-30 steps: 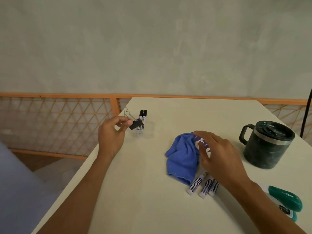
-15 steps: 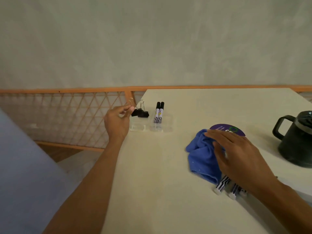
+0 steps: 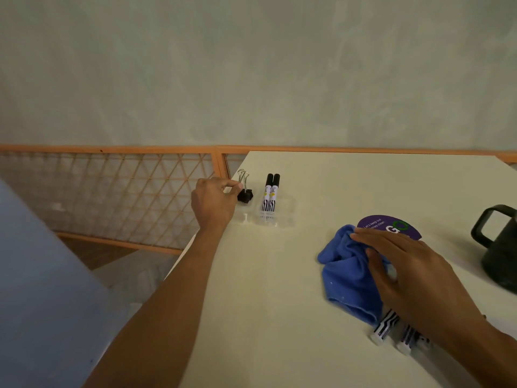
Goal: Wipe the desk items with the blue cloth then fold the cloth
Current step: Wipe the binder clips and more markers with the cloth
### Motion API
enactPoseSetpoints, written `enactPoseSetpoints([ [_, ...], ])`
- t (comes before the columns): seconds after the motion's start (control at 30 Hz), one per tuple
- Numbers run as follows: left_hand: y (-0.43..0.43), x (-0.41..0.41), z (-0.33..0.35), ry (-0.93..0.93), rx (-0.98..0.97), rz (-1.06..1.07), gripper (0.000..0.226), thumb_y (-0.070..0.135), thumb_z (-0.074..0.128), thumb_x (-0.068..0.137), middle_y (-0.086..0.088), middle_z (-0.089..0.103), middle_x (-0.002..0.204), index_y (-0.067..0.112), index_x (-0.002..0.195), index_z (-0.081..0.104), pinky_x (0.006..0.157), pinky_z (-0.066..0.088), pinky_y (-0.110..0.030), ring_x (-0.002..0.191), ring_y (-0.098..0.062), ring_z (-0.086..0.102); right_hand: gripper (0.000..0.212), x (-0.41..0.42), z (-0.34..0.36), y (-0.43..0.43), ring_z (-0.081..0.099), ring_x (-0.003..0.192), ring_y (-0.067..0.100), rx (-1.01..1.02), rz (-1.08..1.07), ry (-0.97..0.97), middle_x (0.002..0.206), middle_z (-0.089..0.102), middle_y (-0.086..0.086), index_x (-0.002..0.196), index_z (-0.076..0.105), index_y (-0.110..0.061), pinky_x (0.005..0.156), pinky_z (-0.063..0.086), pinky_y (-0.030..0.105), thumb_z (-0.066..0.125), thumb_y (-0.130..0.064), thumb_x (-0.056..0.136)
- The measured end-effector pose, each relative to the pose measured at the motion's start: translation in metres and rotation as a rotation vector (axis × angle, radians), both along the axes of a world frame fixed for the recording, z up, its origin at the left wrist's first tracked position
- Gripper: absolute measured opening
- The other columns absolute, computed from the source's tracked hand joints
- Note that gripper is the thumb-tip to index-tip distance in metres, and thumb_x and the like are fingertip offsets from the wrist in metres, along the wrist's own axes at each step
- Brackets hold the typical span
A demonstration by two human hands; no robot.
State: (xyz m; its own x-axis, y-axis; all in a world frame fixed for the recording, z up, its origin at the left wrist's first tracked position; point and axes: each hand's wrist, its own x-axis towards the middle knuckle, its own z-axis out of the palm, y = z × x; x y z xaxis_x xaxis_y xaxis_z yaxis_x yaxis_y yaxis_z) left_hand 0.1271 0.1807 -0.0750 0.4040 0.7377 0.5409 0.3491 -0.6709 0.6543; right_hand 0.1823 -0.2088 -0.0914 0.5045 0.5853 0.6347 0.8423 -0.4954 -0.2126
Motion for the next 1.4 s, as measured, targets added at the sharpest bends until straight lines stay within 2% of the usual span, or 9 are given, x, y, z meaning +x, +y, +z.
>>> enactPoseSetpoints([
  [0.07,0.003,0.001,-0.003,0.019,0.001,0.02,0.009,0.042,0.084,0.089,0.007,0.078,0.11,0.035,0.096,0.085,0.088,0.053,-0.039,0.115,-0.02,0.06,0.039,-0.001,0.001,0.0,0.074,0.104,0.02,-0.002,0.024,0.001,0.123,0.077,-0.006,0.129,0.074,-0.02,0.091,0.05,0.033,0.049,-0.031,0.101],
  [0.2,0.006,0.001,-0.008,0.03,-0.029,0.048,0.009,0.041,0.084,0.089,0.011,0.077,0.11,0.032,0.092,0.085,0.091,0.054,-0.044,0.116,-0.021,0.059,0.036,0.0,0.0,0.0,0.075,0.105,0.021,0.003,0.022,0.013,0.124,0.076,-0.005,0.128,0.075,-0.02,0.091,0.05,0.034,0.059,-0.022,0.096],
  [0.4,0.005,0.002,-0.009,0.013,-0.116,0.056,0.008,0.04,0.085,0.087,0.014,0.075,0.114,0.033,0.09,0.085,0.089,0.054,-0.042,0.12,-0.017,0.057,0.035,0.0,-0.001,0.002,0.076,0.097,0.024,0.02,0.012,-0.065,0.118,0.078,-0.001,0.127,0.073,-0.018,0.088,0.049,0.034,0.054,-0.028,0.099],
  [0.57,0.005,0.002,-0.009,0.001,-0.127,0.074,0.009,0.04,0.086,0.086,0.015,0.074,0.116,0.033,0.09,0.085,0.086,0.052,-0.039,0.12,-0.016,0.057,0.034,-0.002,0.0,0.002,0.076,0.096,0.021,0.009,-0.001,-0.036,0.118,0.078,-0.003,0.125,0.075,-0.018,0.086,0.049,0.03,0.062,-0.021,0.094],
  [0.8,0.0,0.004,-0.008,0.006,-0.137,0.1,0.012,0.043,0.086,0.085,0.015,0.074,0.117,0.032,0.091,0.085,0.084,0.047,-0.035,0.119,-0.016,0.056,0.027,-0.002,0.0,0.001,0.076,0.099,0.021,0.017,0.003,0.009,0.122,0.077,-0.006,0.128,0.074,-0.021,0.085,0.05,0.03,0.064,-0.015,0.103],
  [0.97,0.003,0.004,-0.012,-0.018,-0.178,0.077,0.009,0.044,0.086,0.084,0.02,0.075,0.117,0.037,0.089,0.085,0.087,0.051,-0.037,0.118,-0.015,0.06,0.029,0.0,-0.001,0.002,0.077,0.095,0.023,0.049,0.016,-0.008,0.118,0.078,-0.003,0.128,0.071,-0.022,0.083,0.05,0.031,0.058,-0.018,0.103],
  [1.07,0.004,0.003,-0.013,-0.042,-0.204,0.059,0.012,0.048,0.087,0.081,0.021,0.075,0.115,0.04,0.089,0.084,0.09,0.056,-0.044,0.117,-0.014,0.064,0.033,-0.001,0.0,0.002,0.076,0.094,0.021,0.055,0.036,-0.012,0.117,0.078,-0.004,0.129,0.068,-0.025,0.082,0.05,0.031,0.05,-0.031,0.102],
  [1.2,0.001,0.001,-0.01,-0.047,-0.194,0.052,0.014,0.049,0.086,0.082,0.019,0.076,0.117,0.04,0.092,0.084,0.092,0.057,-0.045,0.118,-0.014,0.065,0.031,-0.002,0.002,0.0,0.075,0.1,0.019,0.047,0.016,0.038,0.121,0.077,-0.008,0.128,0.074,-0.023,0.085,0.05,0.029,0.055,-0.023,0.103],
  [1.4,-0.012,-0.007,-0.006,-0.061,-0.082,0.075,0.016,0.05,0.077,0.091,0.01,0.074,0.119,0.039,0.102,0.082,0.088,0.057,-0.047,0.114,-0.02,0.062,0.033,-0.007,0.011,-0.005,0.061,0.086,0.005,0.071,-0.046,0.215,0.112,0.073,-0.015,0.135,0.067,-0.032,0.075,0.048,0.027,0.057,-0.023,0.105],
])
